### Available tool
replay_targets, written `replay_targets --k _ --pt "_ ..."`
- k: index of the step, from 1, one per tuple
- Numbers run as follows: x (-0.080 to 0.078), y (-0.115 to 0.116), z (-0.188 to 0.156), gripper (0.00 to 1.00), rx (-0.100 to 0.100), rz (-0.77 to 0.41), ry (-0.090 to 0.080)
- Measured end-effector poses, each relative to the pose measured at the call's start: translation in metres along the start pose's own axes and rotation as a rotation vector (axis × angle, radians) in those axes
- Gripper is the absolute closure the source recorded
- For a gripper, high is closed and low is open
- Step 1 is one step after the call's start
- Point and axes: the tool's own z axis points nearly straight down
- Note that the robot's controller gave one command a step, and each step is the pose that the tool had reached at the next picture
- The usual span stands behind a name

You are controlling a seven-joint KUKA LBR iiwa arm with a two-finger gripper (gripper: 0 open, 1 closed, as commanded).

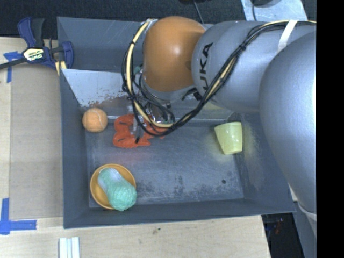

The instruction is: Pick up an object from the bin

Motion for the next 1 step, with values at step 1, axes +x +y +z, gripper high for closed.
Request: replay_targets --k 1 --pt "-0.0017 -0.0006 -0.1161 1.0 -0.001 0.035 -0.001"
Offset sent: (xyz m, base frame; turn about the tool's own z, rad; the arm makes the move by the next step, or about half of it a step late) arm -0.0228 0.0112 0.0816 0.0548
